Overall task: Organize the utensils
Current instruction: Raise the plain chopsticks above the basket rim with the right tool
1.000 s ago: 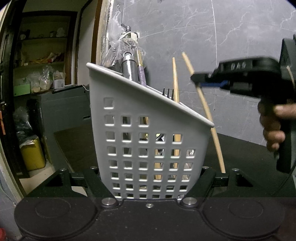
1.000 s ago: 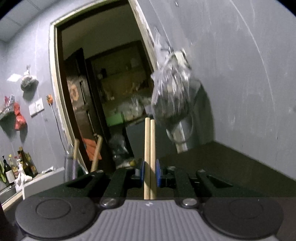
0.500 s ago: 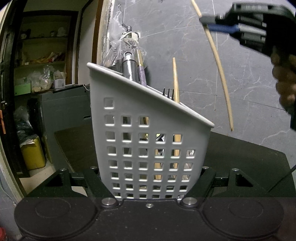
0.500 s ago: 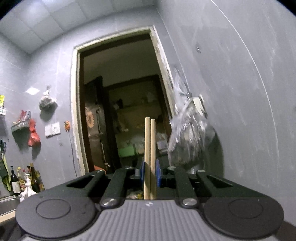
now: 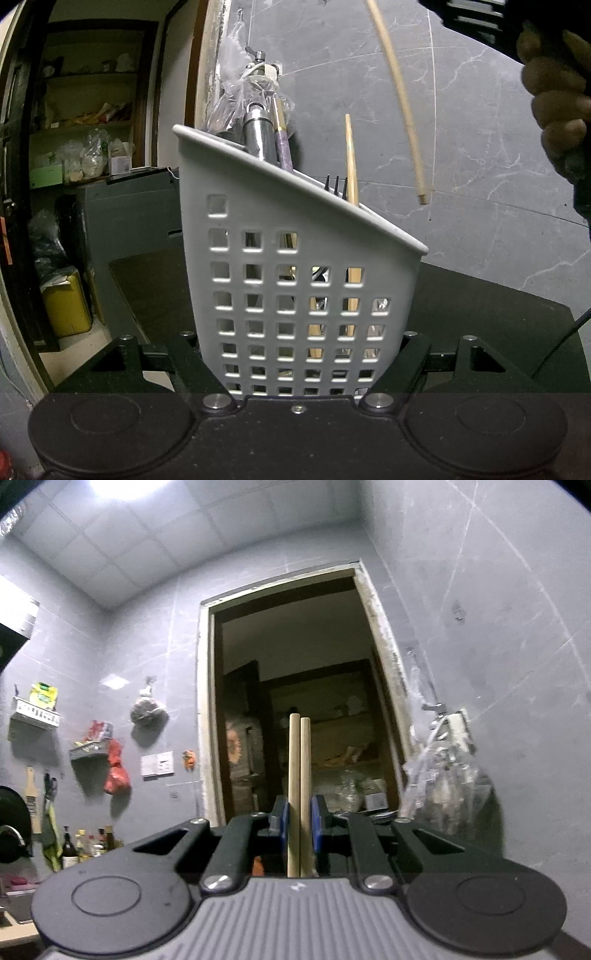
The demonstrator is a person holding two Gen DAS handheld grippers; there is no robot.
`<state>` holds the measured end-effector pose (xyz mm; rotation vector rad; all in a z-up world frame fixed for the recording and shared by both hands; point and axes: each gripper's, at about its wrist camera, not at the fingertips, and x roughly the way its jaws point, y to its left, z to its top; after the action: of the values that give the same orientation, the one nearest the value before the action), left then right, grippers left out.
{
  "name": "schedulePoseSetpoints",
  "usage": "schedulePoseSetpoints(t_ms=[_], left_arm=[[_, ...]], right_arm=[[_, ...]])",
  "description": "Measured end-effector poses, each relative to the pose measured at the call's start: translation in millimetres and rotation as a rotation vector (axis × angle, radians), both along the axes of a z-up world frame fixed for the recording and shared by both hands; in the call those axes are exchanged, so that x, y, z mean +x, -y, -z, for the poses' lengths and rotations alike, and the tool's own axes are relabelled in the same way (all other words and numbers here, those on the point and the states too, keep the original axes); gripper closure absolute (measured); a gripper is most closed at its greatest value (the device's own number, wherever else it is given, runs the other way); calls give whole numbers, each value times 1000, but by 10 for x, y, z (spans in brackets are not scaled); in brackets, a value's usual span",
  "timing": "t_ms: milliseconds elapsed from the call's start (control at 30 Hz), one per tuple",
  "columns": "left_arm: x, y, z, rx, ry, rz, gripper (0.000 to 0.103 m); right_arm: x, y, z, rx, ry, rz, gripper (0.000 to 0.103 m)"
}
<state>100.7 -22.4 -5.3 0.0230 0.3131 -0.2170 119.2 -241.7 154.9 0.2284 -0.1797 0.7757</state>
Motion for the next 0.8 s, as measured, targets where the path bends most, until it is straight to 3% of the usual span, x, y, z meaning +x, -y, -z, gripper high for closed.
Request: schedulePoseSetpoints(t_ms=[367,800], left_arm=[[-11,-16,1,-4,0,0,27],[-15,-27,3,-9,-1,-2,27]], right_arm=[[124,-295,71,31,-31,-100,88],[144,-466,324,3,-69,-121,88]])
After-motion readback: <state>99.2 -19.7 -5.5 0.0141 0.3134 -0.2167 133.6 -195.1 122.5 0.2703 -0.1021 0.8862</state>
